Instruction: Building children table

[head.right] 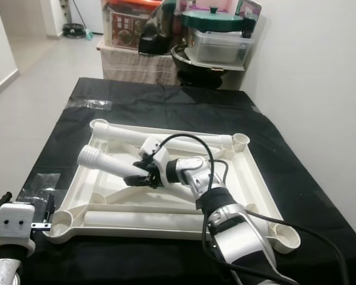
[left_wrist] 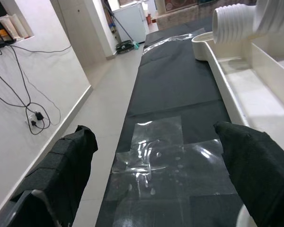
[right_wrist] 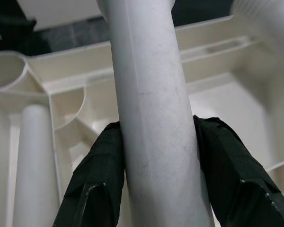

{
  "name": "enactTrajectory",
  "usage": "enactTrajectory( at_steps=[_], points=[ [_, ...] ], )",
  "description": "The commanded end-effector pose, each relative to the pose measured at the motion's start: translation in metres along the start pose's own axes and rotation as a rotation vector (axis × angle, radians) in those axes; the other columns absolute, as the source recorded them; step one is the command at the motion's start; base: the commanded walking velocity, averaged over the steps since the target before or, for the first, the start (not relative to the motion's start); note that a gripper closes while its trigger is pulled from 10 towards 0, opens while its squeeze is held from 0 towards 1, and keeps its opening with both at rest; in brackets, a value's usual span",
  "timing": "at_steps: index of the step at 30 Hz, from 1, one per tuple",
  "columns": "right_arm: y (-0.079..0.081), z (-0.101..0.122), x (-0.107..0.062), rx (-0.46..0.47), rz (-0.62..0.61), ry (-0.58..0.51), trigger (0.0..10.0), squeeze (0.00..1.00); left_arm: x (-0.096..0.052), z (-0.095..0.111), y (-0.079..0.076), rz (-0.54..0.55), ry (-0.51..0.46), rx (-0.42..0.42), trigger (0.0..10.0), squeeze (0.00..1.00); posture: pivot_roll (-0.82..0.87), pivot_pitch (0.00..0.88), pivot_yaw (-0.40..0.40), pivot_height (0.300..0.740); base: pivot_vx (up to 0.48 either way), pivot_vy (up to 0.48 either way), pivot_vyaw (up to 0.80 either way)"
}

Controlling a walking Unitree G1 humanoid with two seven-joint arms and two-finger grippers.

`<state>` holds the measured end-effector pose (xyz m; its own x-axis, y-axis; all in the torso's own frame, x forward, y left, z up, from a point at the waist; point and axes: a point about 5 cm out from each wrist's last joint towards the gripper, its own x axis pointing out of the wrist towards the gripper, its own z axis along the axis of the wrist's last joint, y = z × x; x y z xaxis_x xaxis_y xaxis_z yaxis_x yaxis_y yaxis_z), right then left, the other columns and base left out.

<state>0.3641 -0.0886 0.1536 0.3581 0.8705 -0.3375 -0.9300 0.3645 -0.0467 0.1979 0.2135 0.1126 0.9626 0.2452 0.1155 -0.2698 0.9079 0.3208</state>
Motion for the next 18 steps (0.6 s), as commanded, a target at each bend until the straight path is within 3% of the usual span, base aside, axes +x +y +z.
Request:
enactTrajectory(
  at_steps=[1, 6, 7, 8, 9, 11, 13, 14, 15, 17, 18],
  points=[
    [-0.014, 0.019, -0.017, 0.025, -0.083, -0.151, 0.0, 0.00, 0.002, -0.002, -0.002, -0.009, 0.013, -0.027, 10.0, 0.00, 0.12, 0.000, -0.101, 0.740, 0.000, 0.000, 0.00],
    [-0.028, 0.050, -0.032, -0.024, -0.174, -0.262, 0.0, 0.00, 0.005, 0.000, -0.001, -0.015, 0.005, -0.054, 10.0, 0.00, 0.12, 0.000, -0.097, 0.740, 0.000, 0.000, 0.00],
    [-0.043, 0.101, -0.058, -0.099, -0.294, -0.415, 0.0, 0.00, 0.012, 0.004, -0.002, -0.042, -0.021, -0.090, 10.0, 0.00, 0.11, 0.000, -0.093, 0.740, 0.000, 0.000, 0.00],
    [-0.043, 0.101, -0.058, -0.099, -0.294, -0.415, 0.0, 0.00, 0.012, 0.004, -0.002, -0.042, -0.021, -0.090, 10.0, 0.00, 0.11, 0.000, -0.093, 0.740, 0.000, 0.000, 0.00],
    [-0.047, 0.124, -0.071, -0.123, -0.338, -0.490, 0.0, 0.00, 0.017, 0.009, -0.005, -0.069, -0.040, -0.132, 10.0, 0.00, 0.10, 0.000, -0.084, 0.740, 0.000, 0.000, 0.00],
    [-0.048, 0.147, -0.084, -0.129, -0.365, -0.579, 0.0, 0.00, 0.022, 0.017, -0.010, -0.127, -0.077, -0.206, 10.0, 0.00, 0.09, 0.000, -0.082, 0.740, 0.000, 0.000, 0.00],
    [-0.048, 0.152, -0.085, -0.122, -0.367, -0.603, 0.0, 0.00, 0.024, 0.021, -0.012, -0.153, -0.092, -0.233, 10.0, 0.00, 0.09, 0.000, -0.082, 0.740, 0.000, 0.000, 0.00],
    [-0.047, 0.157, -0.084, -0.063, -0.375, -0.678, 0.0, 0.00, 0.033, 0.041, -0.020, -0.292, -0.150, -0.393, 10.0, 0.00, 0.08, 0.000, -0.083, 0.740, 0.000, 0.000, 0.00],
    [-0.047, 0.157, -0.084, -0.063, -0.375, -0.678, 0.0, 0.00, 0.033, 0.041, -0.020, -0.292, -0.150, -0.393, 10.0, 0.00, 0.08, 0.000, -0.083, 0.740, 0.000, 0.000, 0.00],
    [-0.045, 0.154, -0.076, 0.015, -0.386, -0.734, 0.0, 0.00, 0.038, 0.060, -0.028, -0.425, -0.207, -0.530, 10.0, 0.00, 0.08, 0.000, -0.081, 0.740, 0.000, 0.000, 0.00],
    [-0.045, 0.154, -0.076, 0.015, -0.386, -0.734, 0.0, 0.00, 0.038, 0.060, -0.028, -0.425, -0.207, -0.530, 10.0, 0.00, 0.08, 0.000, -0.081, 0.740, 0.000, 0.000, 0.00]
  ],
)
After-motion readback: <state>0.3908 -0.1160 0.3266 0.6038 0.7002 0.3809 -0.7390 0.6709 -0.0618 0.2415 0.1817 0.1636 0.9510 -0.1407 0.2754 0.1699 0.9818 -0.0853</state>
